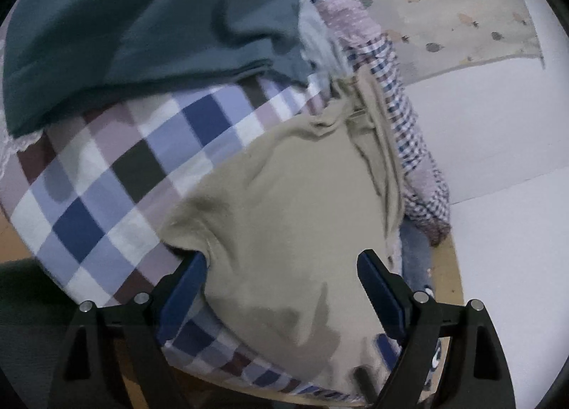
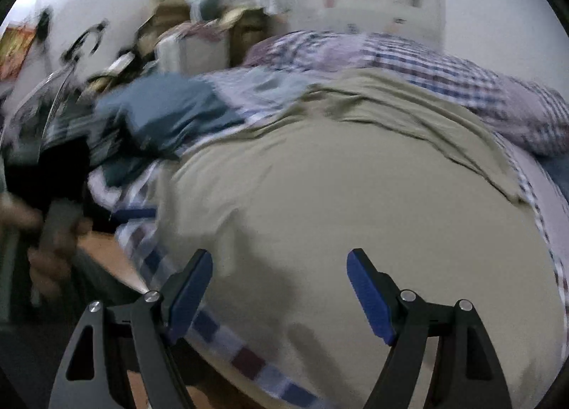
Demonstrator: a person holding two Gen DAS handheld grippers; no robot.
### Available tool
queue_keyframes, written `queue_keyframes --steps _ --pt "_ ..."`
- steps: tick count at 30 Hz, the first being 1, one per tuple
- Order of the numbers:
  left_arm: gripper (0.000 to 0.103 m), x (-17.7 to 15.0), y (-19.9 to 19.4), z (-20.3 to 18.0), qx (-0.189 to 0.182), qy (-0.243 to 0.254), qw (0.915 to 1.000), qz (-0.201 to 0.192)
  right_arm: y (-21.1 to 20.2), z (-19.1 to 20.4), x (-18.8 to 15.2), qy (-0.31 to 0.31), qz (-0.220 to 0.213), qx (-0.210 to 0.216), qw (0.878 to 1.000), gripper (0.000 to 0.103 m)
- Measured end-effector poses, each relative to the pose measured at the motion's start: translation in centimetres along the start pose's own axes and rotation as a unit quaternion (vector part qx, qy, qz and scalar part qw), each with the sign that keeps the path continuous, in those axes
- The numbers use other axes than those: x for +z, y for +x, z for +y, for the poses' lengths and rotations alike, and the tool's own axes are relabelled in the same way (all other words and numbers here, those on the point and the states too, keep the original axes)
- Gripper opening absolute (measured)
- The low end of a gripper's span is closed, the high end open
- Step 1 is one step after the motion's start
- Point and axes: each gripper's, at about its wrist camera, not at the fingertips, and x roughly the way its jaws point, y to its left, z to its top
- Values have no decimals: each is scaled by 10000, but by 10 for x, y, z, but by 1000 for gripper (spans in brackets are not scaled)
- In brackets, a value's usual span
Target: Fold clothes
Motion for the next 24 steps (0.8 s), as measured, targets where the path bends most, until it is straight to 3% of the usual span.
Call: queue_keyframes --steps 9,16,24 --pt "89 12 -22 6 -87 -74 9995 -307 31 66 -5 -1268 -251 206 9914 81" --pt "89 22 -28 22 516 -75 9976 -446 38 72 1 -1291 -295 270 9908 81" --pt "89 24 0 16 335 54 9994 -32 33 73 2 -1313 -428 172 9903 81"
